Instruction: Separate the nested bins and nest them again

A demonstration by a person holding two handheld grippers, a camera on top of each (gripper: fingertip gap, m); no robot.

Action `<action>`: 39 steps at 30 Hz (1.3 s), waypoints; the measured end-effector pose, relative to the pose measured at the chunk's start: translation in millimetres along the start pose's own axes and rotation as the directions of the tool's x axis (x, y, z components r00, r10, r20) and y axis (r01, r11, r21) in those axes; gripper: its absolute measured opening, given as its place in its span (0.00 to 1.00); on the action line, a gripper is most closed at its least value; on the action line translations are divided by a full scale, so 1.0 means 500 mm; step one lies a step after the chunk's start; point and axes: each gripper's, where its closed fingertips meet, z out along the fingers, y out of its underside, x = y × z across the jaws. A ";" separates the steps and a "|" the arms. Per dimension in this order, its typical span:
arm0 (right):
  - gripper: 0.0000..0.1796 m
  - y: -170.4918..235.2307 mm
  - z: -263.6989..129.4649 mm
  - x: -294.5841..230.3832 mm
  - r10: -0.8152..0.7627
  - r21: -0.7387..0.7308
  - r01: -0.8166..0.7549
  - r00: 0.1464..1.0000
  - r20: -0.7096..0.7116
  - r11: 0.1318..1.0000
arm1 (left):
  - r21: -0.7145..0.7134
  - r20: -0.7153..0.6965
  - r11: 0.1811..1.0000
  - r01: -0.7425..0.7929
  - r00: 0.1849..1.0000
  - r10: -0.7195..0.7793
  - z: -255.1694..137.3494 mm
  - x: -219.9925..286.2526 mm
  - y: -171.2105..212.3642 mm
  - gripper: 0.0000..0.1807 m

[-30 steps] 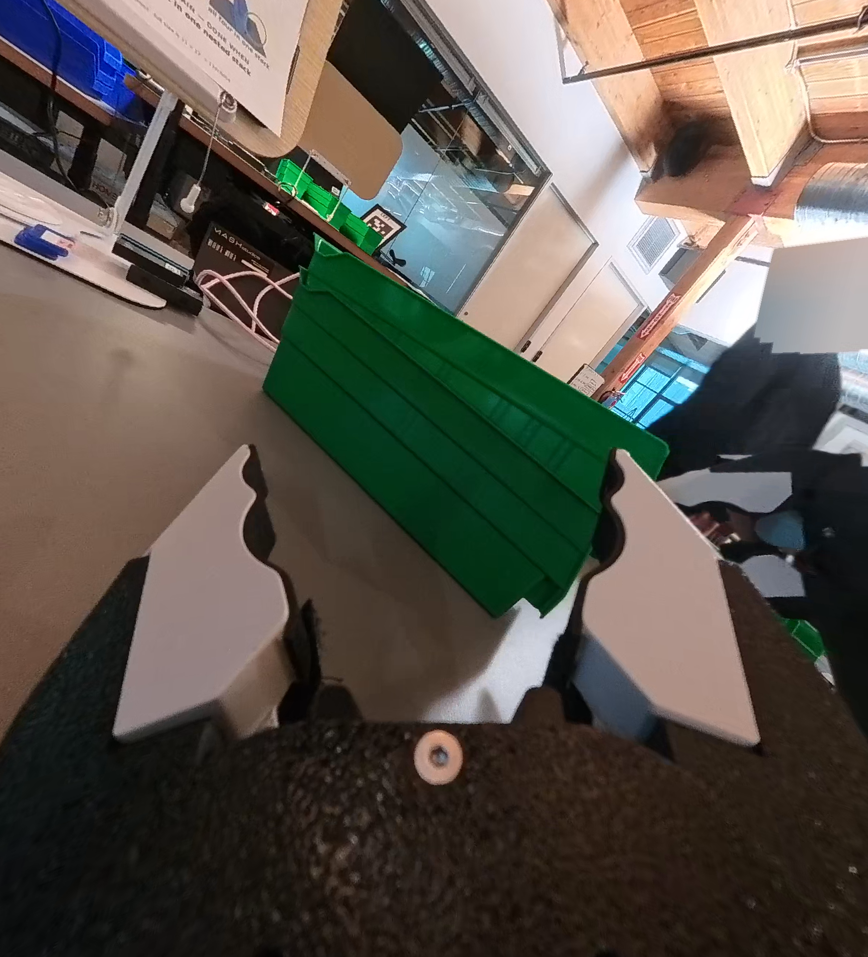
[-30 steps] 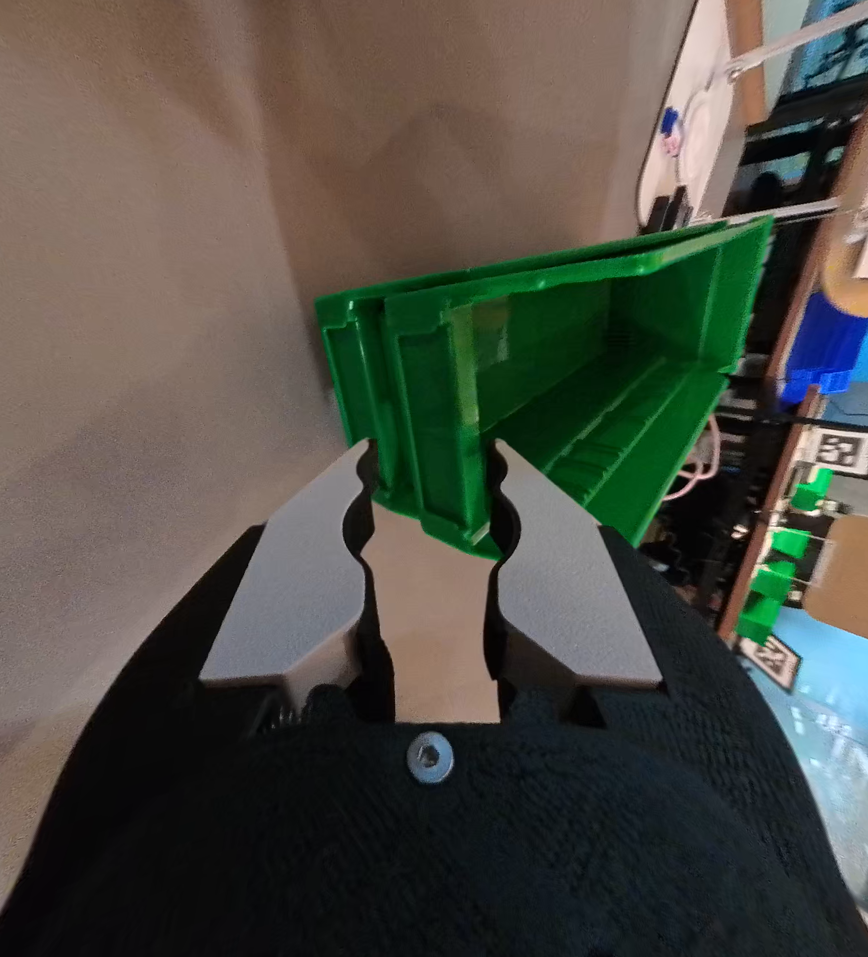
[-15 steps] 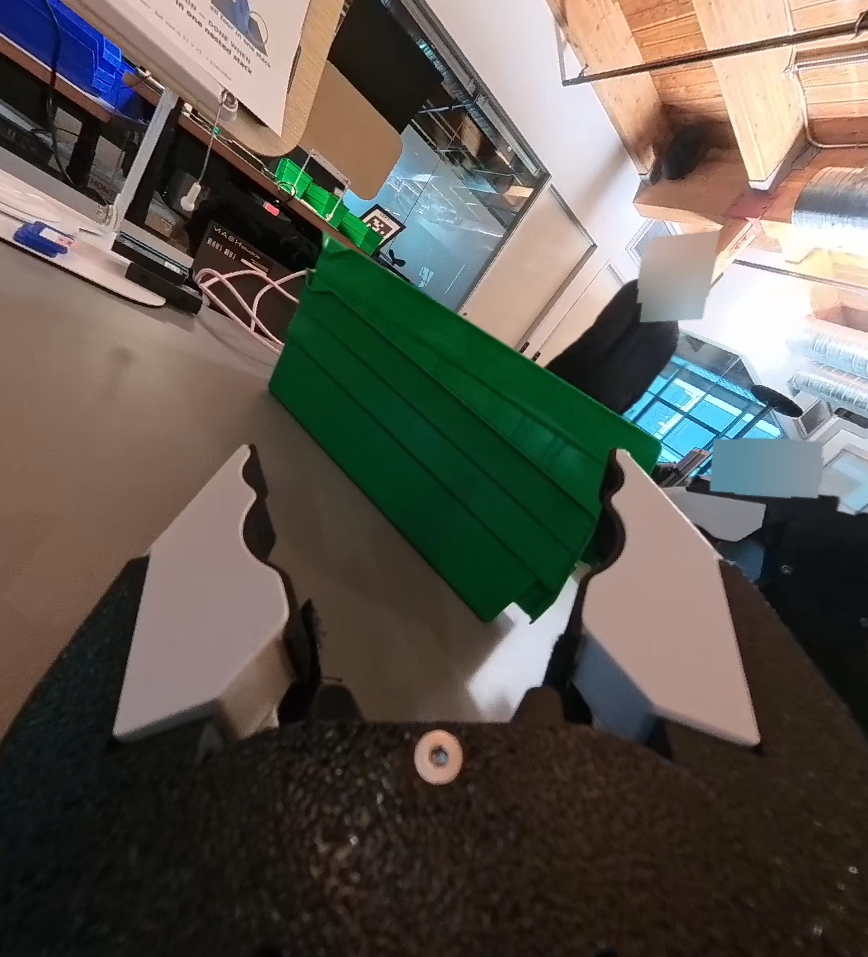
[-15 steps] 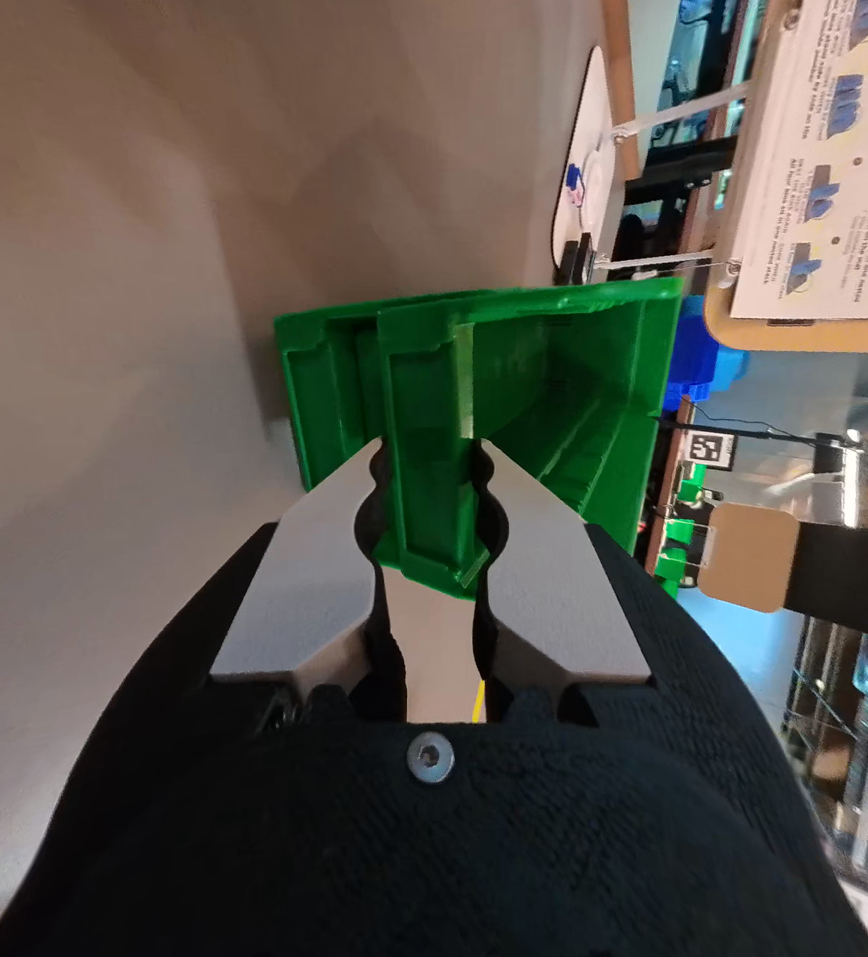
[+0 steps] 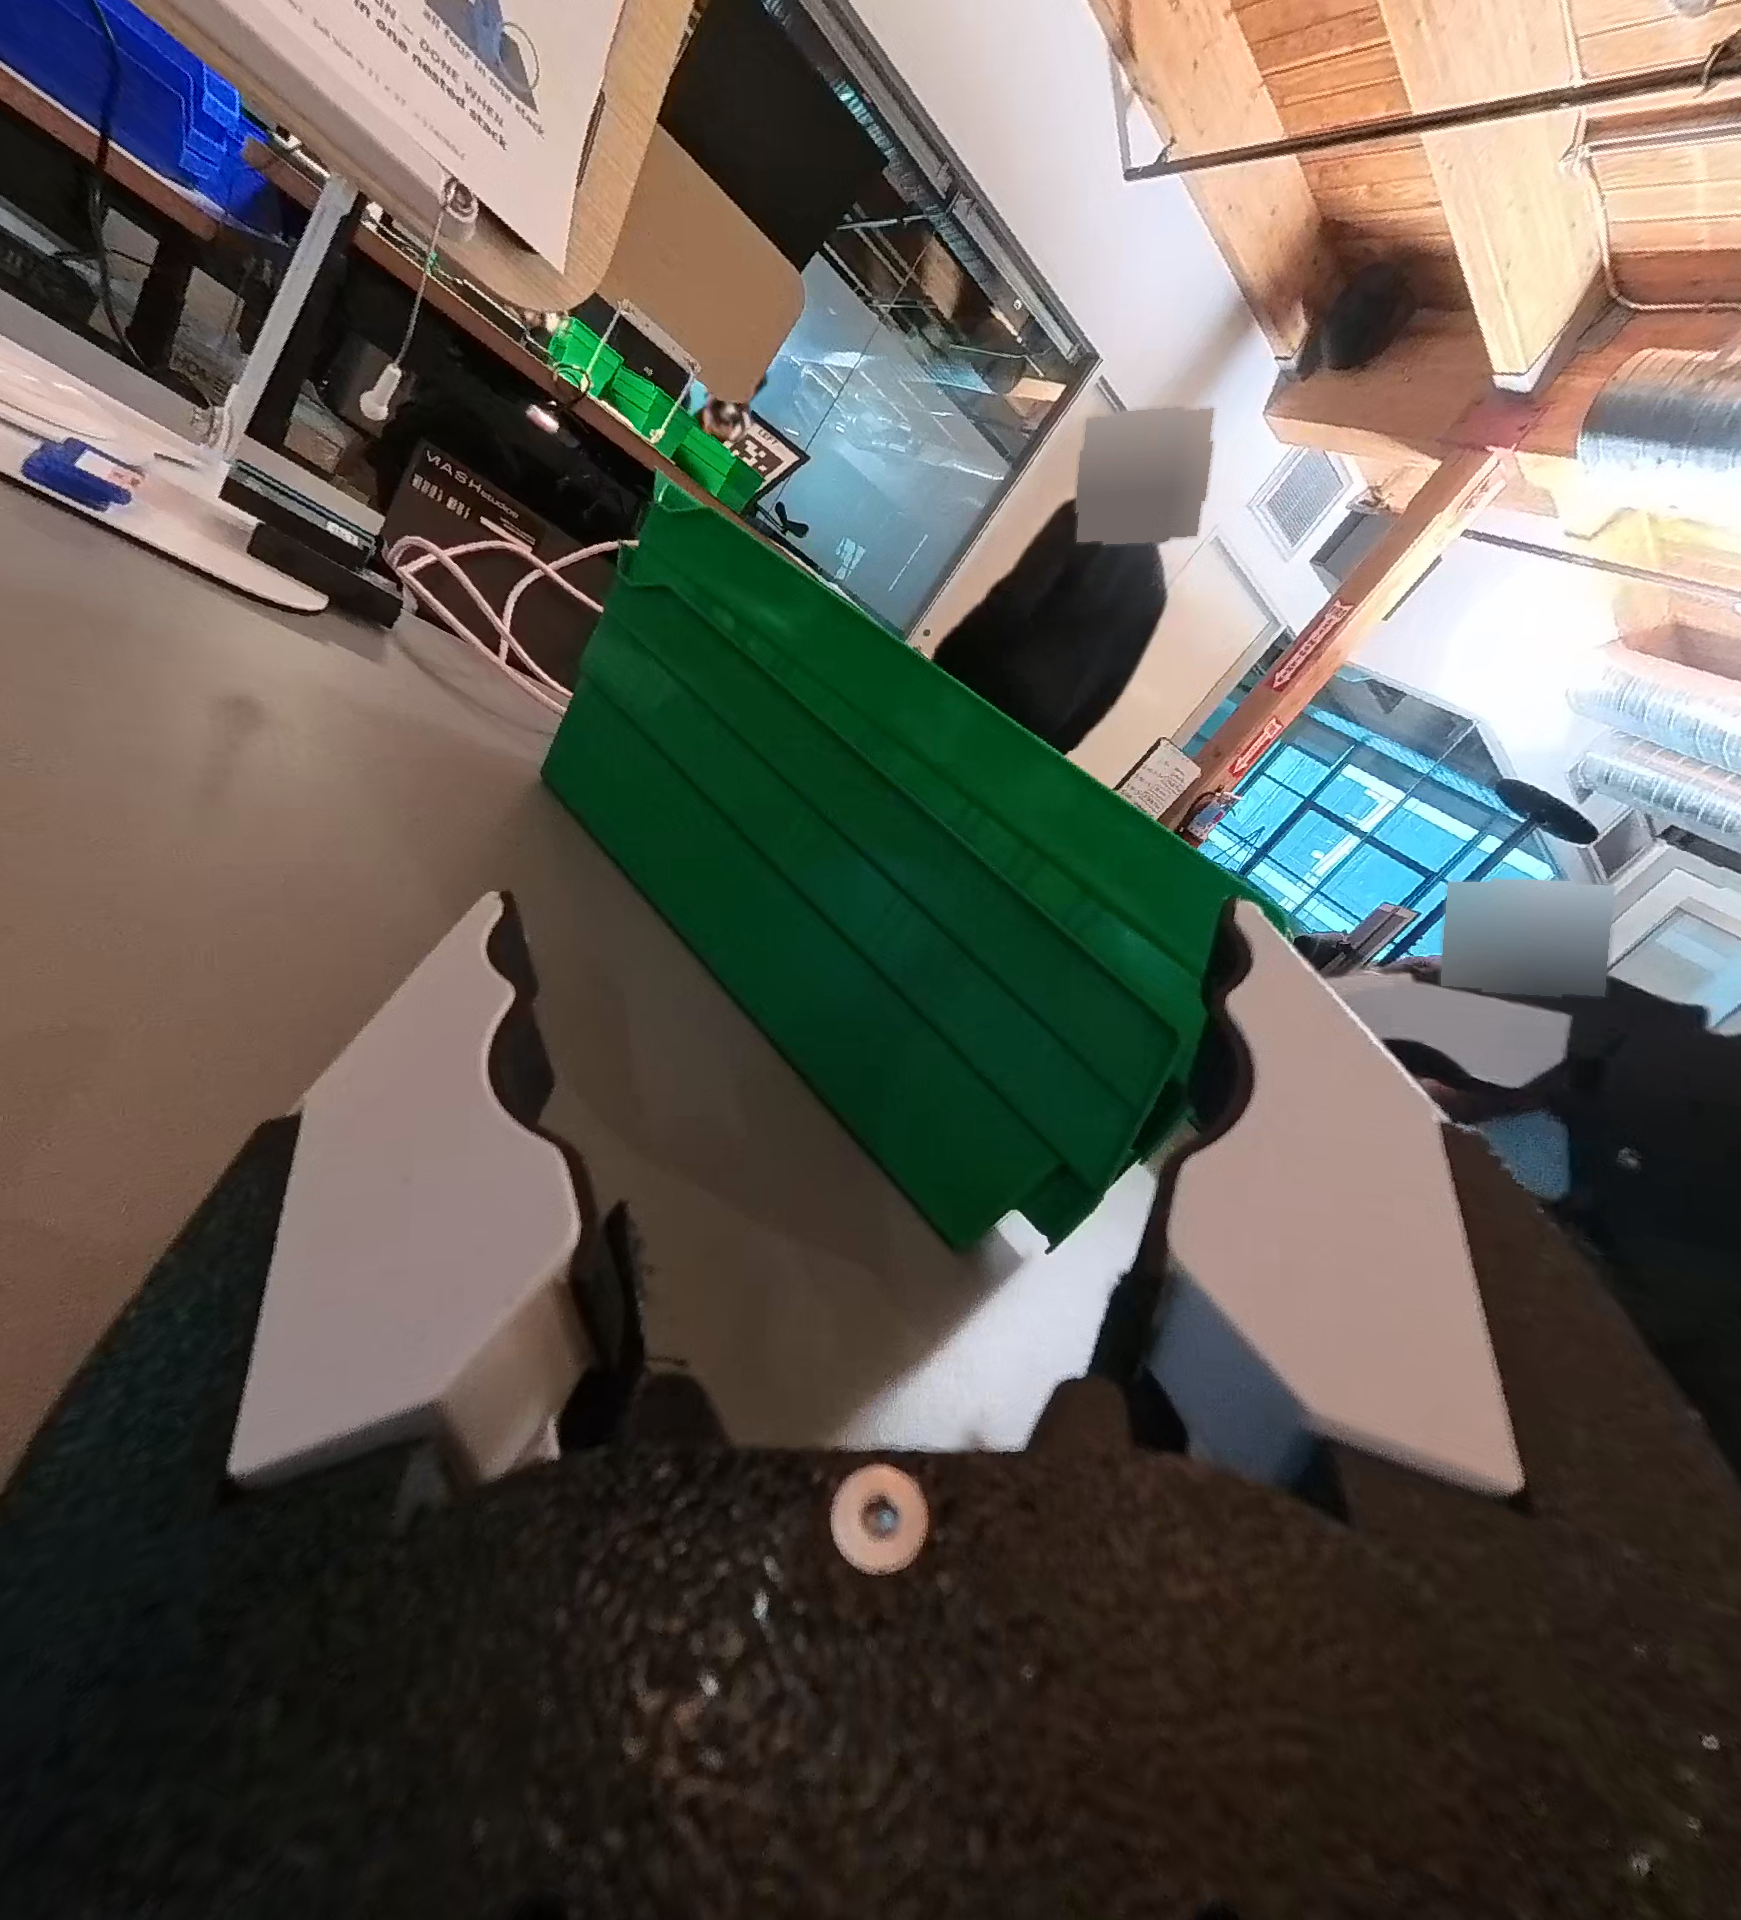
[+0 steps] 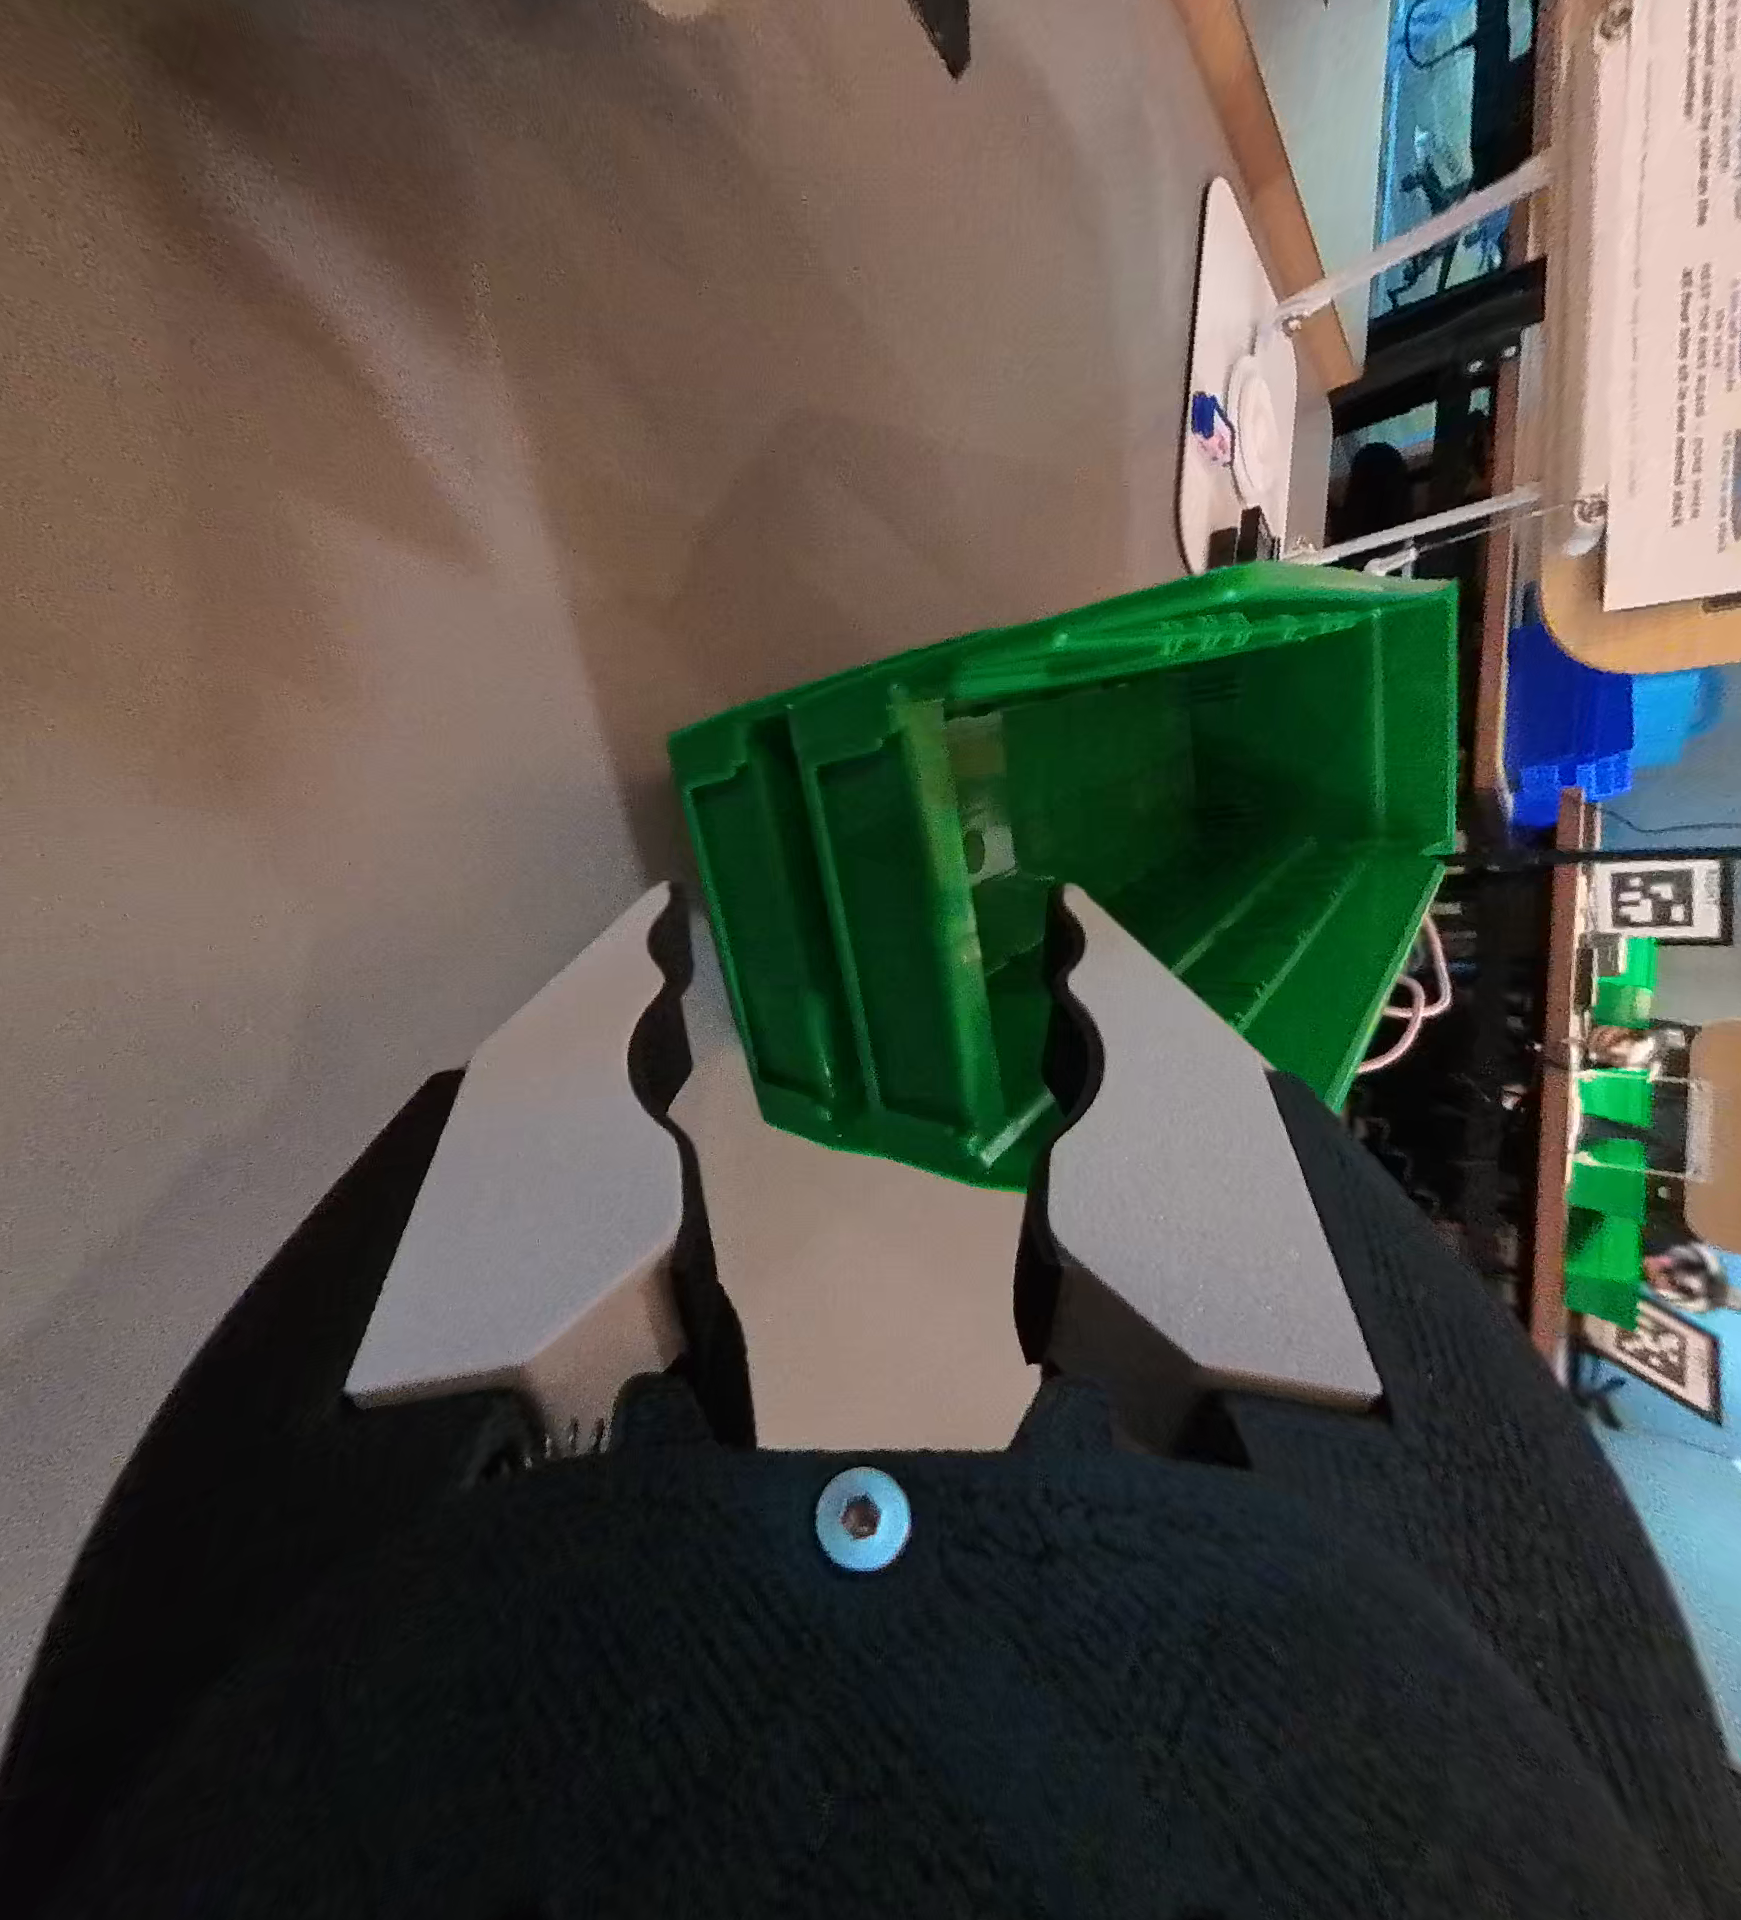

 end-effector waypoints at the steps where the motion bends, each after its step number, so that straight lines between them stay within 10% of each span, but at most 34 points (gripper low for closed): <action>1: 0.37 0.000 -0.001 -0.004 -0.017 -0.001 0.017 1.000 -0.001 1.000 | 0.000 0.000 1.000 -0.001 1.000 0.001 0.000 0.000 0.000 0.69; 15: 0.38 0.037 -0.081 0.006 0.065 -0.006 -0.066 0.988 -0.139 0.998 | 0.014 -0.006 1.000 0.009 1.000 -0.009 -0.003 0.001 -0.004 0.69; 24: 0.51 0.356 -0.360 -0.001 0.308 -0.230 -0.434 0.848 -0.431 0.871 | 0.008 0.001 1.000 0.003 1.000 -0.003 -0.002 0.000 -0.001 0.69; 30: 0.42 0.554 -0.441 -0.136 0.342 -0.674 -0.378 0.920 -0.194 0.635 | -0.008 0.000 1.000 -0.002 1.000 0.002 0.001 0.001 0.004 0.68; 39: 0.30 0.619 -0.391 -0.172 0.285 -0.749 -0.181 0.958 0.012 0.638 | -0.001 0.004 1.000 -0.004 1.000 0.004 -0.001 0.001 0.001 0.68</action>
